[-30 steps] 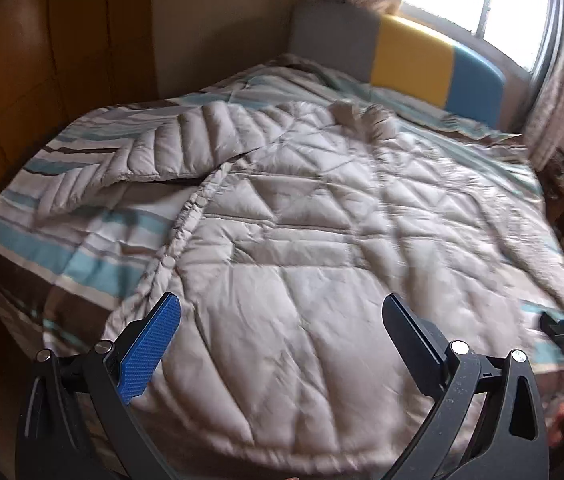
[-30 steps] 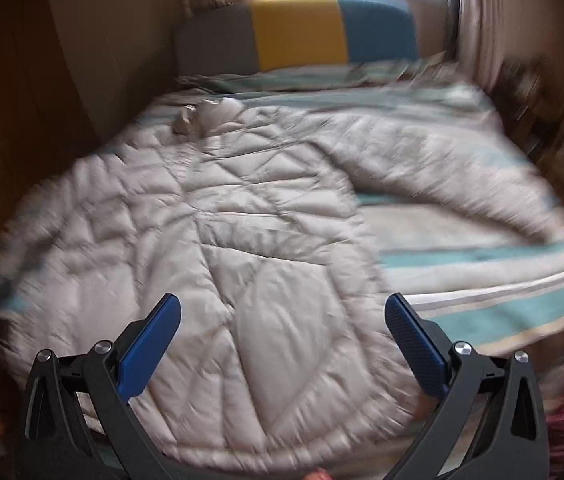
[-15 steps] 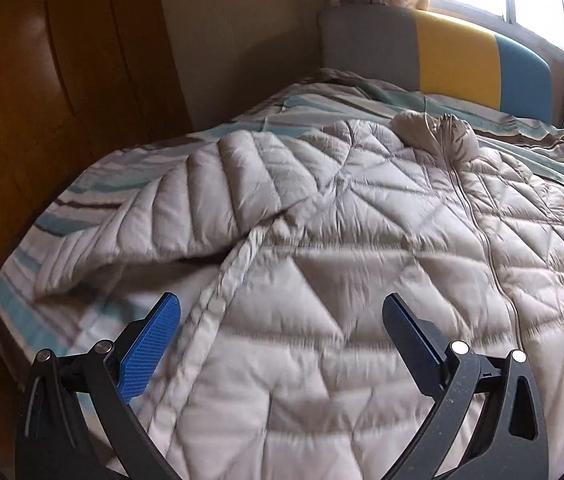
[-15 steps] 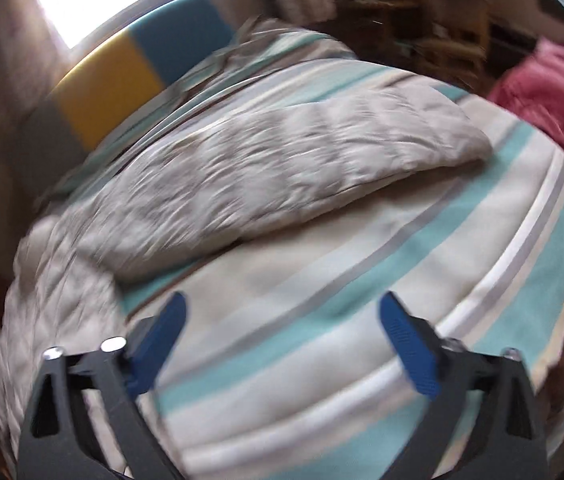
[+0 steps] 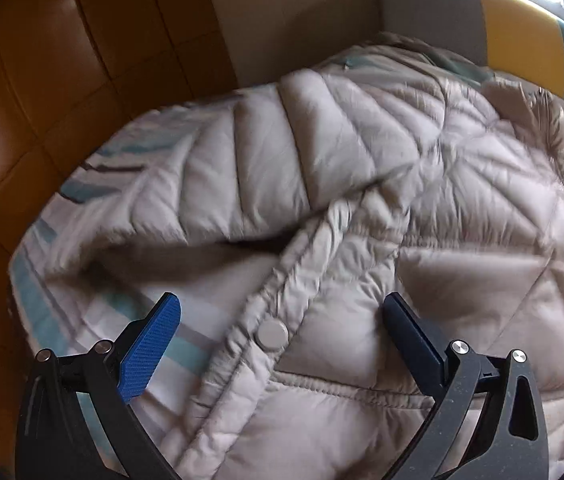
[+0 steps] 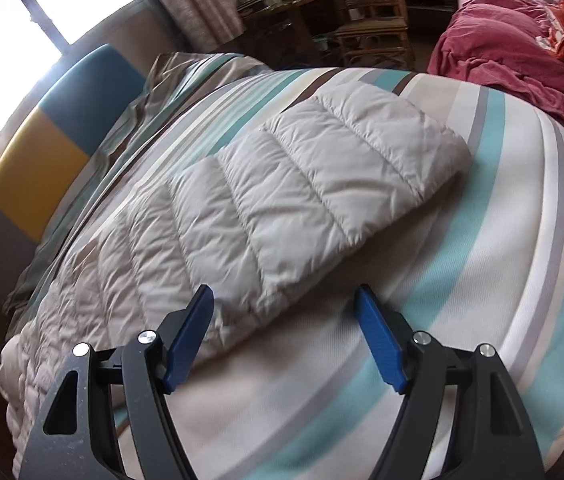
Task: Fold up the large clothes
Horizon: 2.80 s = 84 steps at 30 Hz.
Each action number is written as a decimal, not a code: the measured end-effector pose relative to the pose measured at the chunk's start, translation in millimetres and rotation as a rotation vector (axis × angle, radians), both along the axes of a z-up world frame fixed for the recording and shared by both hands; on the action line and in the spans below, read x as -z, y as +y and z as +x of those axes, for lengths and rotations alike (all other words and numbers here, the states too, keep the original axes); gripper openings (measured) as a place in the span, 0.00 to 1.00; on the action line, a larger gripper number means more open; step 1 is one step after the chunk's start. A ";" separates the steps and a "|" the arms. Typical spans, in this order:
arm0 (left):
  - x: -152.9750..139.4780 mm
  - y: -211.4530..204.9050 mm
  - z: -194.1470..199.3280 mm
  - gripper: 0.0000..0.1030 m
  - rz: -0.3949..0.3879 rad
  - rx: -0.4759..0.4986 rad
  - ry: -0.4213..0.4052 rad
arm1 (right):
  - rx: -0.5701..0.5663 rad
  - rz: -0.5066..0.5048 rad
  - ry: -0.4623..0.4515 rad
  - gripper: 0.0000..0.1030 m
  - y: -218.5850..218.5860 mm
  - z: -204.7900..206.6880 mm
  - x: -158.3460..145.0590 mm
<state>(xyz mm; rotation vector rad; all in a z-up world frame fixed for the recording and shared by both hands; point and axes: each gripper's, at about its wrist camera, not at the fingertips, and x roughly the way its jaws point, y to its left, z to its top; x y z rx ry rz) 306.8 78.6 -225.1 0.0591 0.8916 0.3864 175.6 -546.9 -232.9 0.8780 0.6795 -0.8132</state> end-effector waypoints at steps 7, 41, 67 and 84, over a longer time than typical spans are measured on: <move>10.7 -4.6 -1.6 0.97 0.017 0.011 -0.006 | 0.079 -0.008 -0.030 0.71 -6.7 11.2 3.2; 15.5 3.4 -2.5 0.97 -0.051 0.012 -0.017 | -0.953 -1.100 0.166 0.08 291.9 145.8 -34.8; 14.1 2.8 -3.2 0.97 -0.036 0.011 -0.020 | -1.465 -1.284 0.170 0.18 471.6 168.0 41.4; -39.2 -22.9 -5.7 0.97 -0.028 0.068 -0.036 | -1.178 -0.790 -0.113 0.59 341.6 135.0 -52.8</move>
